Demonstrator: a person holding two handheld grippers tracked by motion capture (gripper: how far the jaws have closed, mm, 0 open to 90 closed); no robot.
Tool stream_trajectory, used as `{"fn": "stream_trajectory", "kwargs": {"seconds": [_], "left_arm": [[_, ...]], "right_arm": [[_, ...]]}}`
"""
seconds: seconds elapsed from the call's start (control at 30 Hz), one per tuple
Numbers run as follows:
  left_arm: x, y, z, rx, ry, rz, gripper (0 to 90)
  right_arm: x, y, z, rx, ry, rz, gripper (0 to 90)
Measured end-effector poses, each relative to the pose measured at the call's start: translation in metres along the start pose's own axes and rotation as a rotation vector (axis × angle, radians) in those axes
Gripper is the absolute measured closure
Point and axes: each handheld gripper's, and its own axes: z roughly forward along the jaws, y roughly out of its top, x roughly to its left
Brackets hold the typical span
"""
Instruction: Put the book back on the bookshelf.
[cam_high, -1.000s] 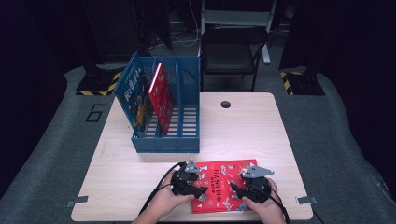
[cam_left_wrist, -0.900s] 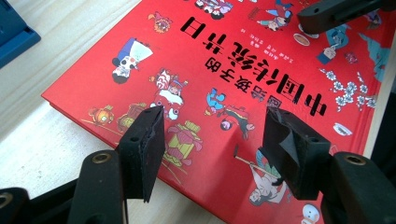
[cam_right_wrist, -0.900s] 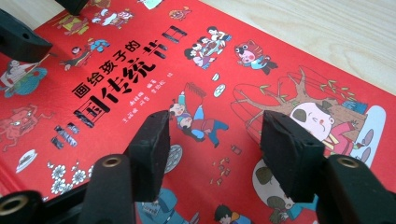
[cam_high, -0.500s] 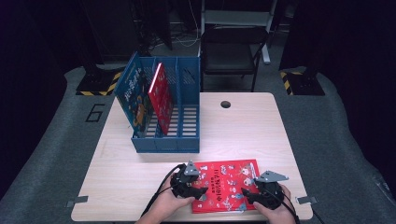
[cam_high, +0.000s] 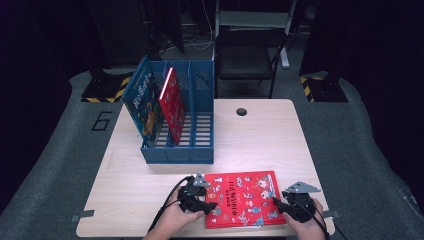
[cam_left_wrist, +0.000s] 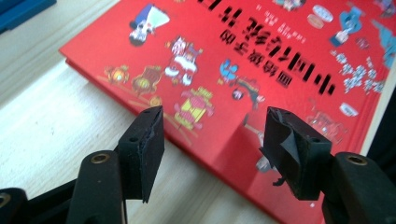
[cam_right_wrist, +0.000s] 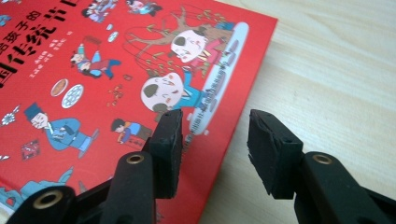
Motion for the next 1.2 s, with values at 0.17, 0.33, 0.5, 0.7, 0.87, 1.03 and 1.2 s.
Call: {"fn": "stream_trajectory", "kwargs": {"seconds": [0.17, 0.33, 0.5, 0.7, 0.87, 1.03, 1.2], "left_arm": [[0.001, -0.002, 0.000, 0.004, 0.004, -0.005, 37.6], [0.001, -0.002, 0.000, 0.012, 0.002, -0.005, 35.7], [-0.001, -0.001, -0.006, -0.028, -0.005, -0.022, 31.0], [-0.002, -0.001, -0.008, -0.034, -0.039, -0.054, 24.8], [-0.004, -0.001, -0.004, -0.025, -0.043, -0.056, 19.5], [-0.002, -0.003, -0.001, -0.016, -0.056, -0.066, 16.1], [0.002, -0.005, 0.002, -0.017, -0.101, -0.100, 15.3]], "right_arm": [[-0.003, 0.000, -0.001, 0.002, -0.023, 0.024, 55.8], [-0.006, -0.002, 0.000, 0.014, -0.008, 0.046, 56.2], [-0.005, -0.001, 0.003, 0.035, -0.001, 0.047, 58.7], [-0.005, -0.002, 0.006, 0.047, -0.001, 0.059, 60.2], [-0.010, -0.004, 0.006, 0.044, 0.033, 0.103, 59.7], [-0.014, -0.004, 0.007, 0.042, 0.050, 0.114, 58.7], [-0.016, -0.005, 0.007, 0.041, 0.053, 0.106, 58.4]]}}
